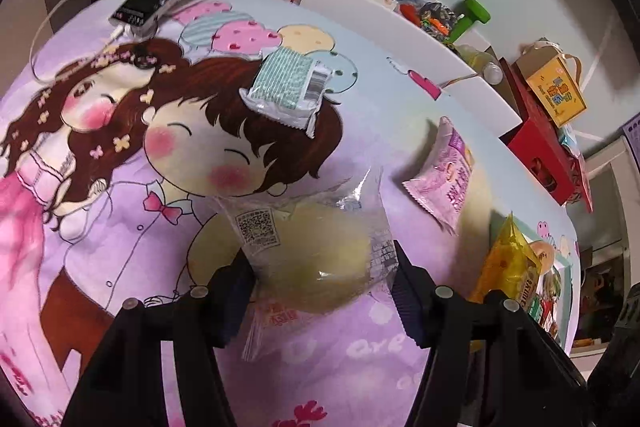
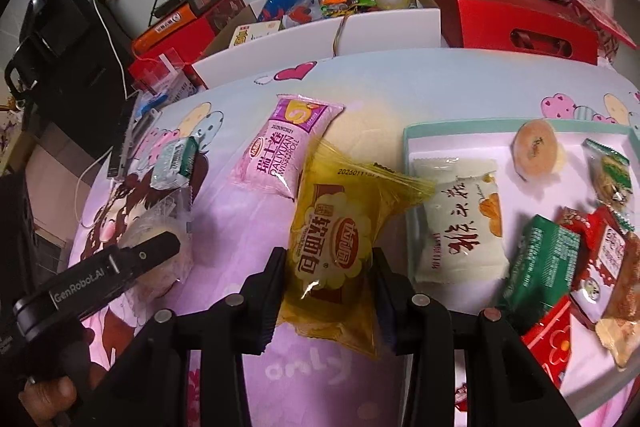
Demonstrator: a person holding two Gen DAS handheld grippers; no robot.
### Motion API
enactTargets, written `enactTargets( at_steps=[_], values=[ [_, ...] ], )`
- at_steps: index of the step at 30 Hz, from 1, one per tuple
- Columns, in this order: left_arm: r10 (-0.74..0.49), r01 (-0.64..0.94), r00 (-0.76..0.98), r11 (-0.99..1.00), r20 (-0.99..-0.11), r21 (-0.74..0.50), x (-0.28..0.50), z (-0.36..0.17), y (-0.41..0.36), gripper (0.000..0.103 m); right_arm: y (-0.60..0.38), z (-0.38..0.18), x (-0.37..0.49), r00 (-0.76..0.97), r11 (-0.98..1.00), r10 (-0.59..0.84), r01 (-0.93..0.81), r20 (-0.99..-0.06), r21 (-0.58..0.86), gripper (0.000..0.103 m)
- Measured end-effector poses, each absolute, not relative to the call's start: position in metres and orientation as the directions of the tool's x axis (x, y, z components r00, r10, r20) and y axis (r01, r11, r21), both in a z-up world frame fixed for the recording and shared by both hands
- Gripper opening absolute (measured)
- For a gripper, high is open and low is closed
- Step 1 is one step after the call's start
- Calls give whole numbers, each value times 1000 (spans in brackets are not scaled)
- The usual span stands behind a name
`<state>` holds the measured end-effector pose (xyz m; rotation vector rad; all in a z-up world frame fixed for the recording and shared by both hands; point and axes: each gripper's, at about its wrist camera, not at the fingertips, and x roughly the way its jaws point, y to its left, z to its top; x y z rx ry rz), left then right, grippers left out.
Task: Organize snacks
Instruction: 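Grasp the clear-wrapped bun with the left tool while the right tool grasps the yellow packet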
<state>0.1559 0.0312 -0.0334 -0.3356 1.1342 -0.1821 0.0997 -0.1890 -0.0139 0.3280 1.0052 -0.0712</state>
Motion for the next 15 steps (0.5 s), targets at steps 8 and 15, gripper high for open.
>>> enactTargets(
  at_steps=[8,15],
  values=[
    [-291,31,446,950,-846,-310,156,-17,10,64,-208,6,85,583,938,102,212,-806,273,43],
    [-313,131,454,950,-834,-285,149,-3,-34,64,-256,25,66,619,913,48,291,-784,286,43]
  ],
)
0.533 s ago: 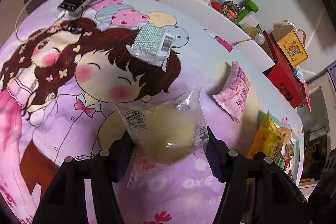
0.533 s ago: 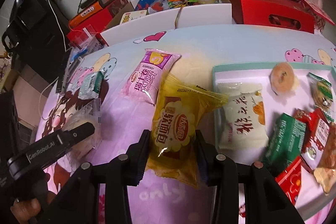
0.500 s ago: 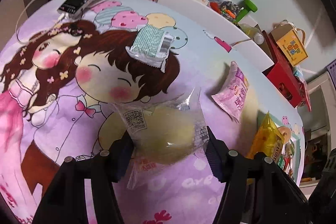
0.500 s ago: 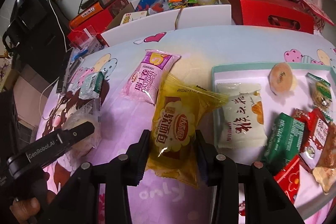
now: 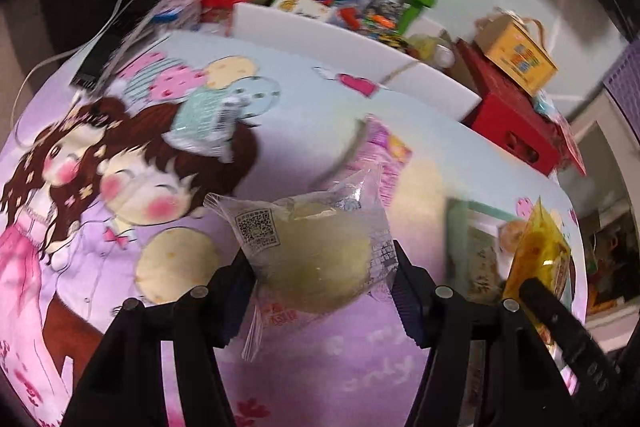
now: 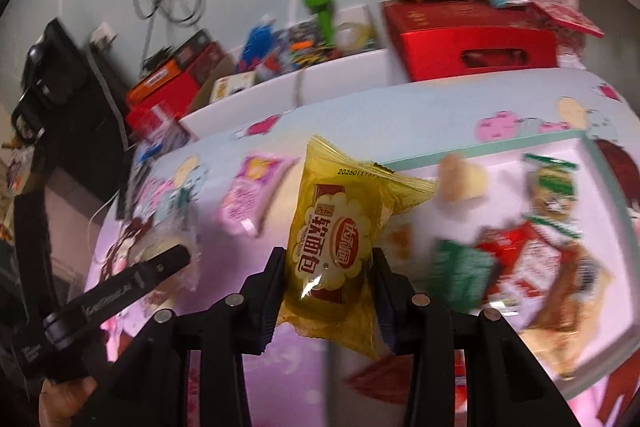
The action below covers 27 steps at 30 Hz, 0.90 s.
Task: Organize snacks
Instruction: 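Grasp the clear-wrapped bun with the left tool while the right tool grasps the yellow packet, then carry the bun and yellow packet into the white tray and open both tools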
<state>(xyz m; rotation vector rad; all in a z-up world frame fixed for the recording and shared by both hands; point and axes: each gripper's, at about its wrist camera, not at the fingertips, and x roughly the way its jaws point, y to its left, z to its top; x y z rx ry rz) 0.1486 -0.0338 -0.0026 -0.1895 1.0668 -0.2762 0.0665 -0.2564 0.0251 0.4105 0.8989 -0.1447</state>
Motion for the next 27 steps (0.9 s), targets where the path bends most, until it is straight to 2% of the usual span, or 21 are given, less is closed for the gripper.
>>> enactTargets(
  at_steps=[16,27],
  values=[
    [-379,412,368,885,-849,-217,133,20,-178,64,-383,18,21,588,823,-123,511,-799,249,43],
    [-341,463,318,870,-885,-169,138,-1,-236,65,-395,9,21,583,833,-121,500,-804,238,43]
  ],
)
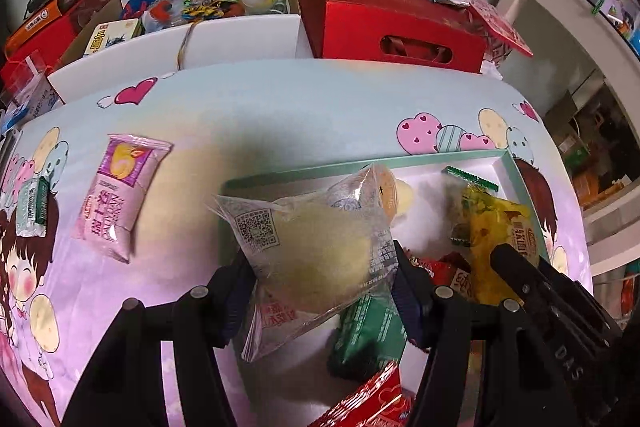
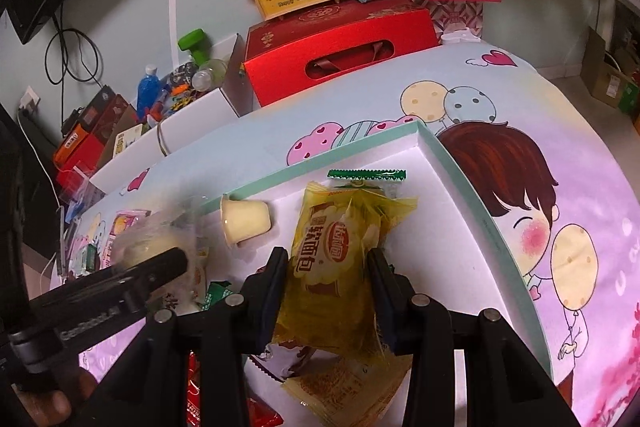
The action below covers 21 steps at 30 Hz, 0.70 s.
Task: Organize snacks
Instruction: 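Carry the bun and yellow packet into the white tray and open both tools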
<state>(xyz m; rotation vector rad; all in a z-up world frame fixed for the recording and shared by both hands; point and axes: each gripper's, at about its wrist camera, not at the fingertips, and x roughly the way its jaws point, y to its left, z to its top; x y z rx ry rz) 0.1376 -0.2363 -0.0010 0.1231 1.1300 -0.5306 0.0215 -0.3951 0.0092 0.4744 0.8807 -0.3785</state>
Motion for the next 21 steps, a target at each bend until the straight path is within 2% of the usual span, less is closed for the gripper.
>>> enactTargets(
  at_steps=[11,14,21],
  values=[
    [-343,460,296,869,-891,-181,139,-7,-242,66,-394,10,24,580,842,-126,492,-805,222,43],
    [-348,445,302,875,-887,-192,138,-4,-238,73,-393,10,25,576,845,-131,491,-807,214,43],
    [-364,445,315,872,-876,-203,134,7,-231,79,-391,11,25,563,848,-147,495,-813,189,43]
  ],
)
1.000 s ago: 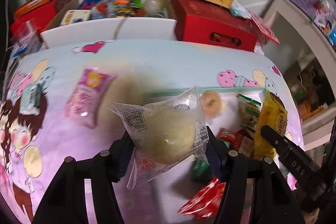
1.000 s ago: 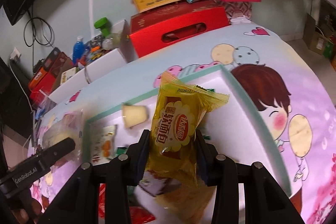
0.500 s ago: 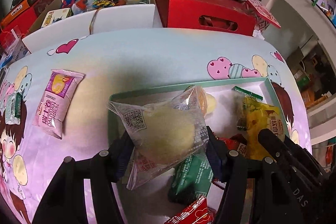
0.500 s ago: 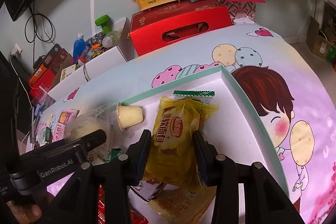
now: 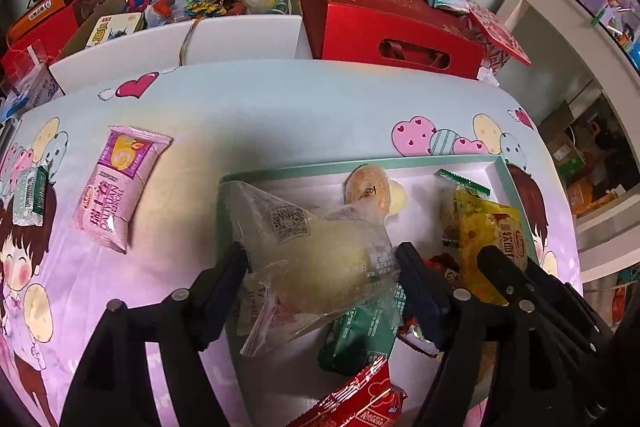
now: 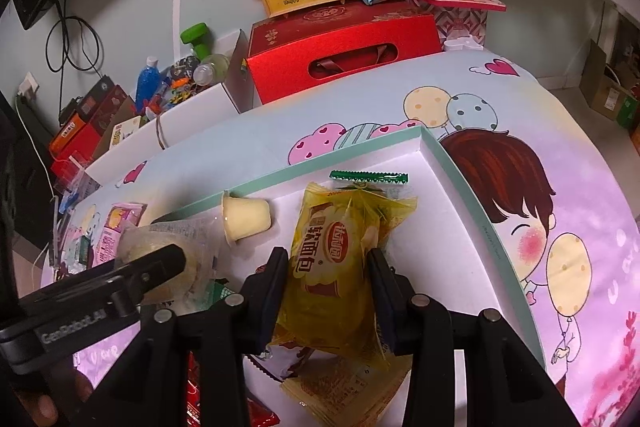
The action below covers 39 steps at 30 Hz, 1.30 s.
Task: Organize snacks
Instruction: 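Carry the bun and yellow packet into the white tray and open both tools, then withdraw both open tools from the tray toward the pink and green packets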
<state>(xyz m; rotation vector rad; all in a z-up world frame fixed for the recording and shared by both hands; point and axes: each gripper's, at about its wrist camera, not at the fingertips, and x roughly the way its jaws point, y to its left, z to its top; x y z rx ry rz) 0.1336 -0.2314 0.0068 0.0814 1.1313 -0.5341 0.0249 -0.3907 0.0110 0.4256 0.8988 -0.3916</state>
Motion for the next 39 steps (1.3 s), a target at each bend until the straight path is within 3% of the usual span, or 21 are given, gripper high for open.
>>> enactTargets(
  at_steps=[8,11,16,20,22,29,33,36,39],
  values=[
    [-391,422,365,878,-845,-224,132,26,-214,79,-386,17,25,551,853,-171,497,-817,157,45],
    [-400,417,379,879,-835,-232,131,31,-209,79,-385,19,25,549,856,-176,495,-817,148,59],
    [-379,408,400,889,-834,-208,132,32,-202,79,-383,20,25,539,856,-184,499,-822,136,61],
    [-353,387,412,902,-840,-189,134,27,-192,81,-383,19,26,539,853,-181,503,-822,142,75],
    [-335,376,417,910,-845,-176,135,23,-188,89,-383,18,26,540,851,-177,504,-823,148,82],
    [-278,359,442,926,-853,-116,135,12,-175,89,-384,16,27,539,845,-184,514,-822,148,103],
    [-245,357,473,931,-846,-70,133,10,-169,91,-383,18,27,549,844,-183,514,-815,156,103],
    [-231,347,485,936,-843,-56,133,8,-162,103,-380,19,28,547,848,-191,511,-815,144,103],
    [-223,332,494,942,-840,-55,134,8,-152,103,-377,20,29,547,847,-196,512,-814,140,103]
  ],
)
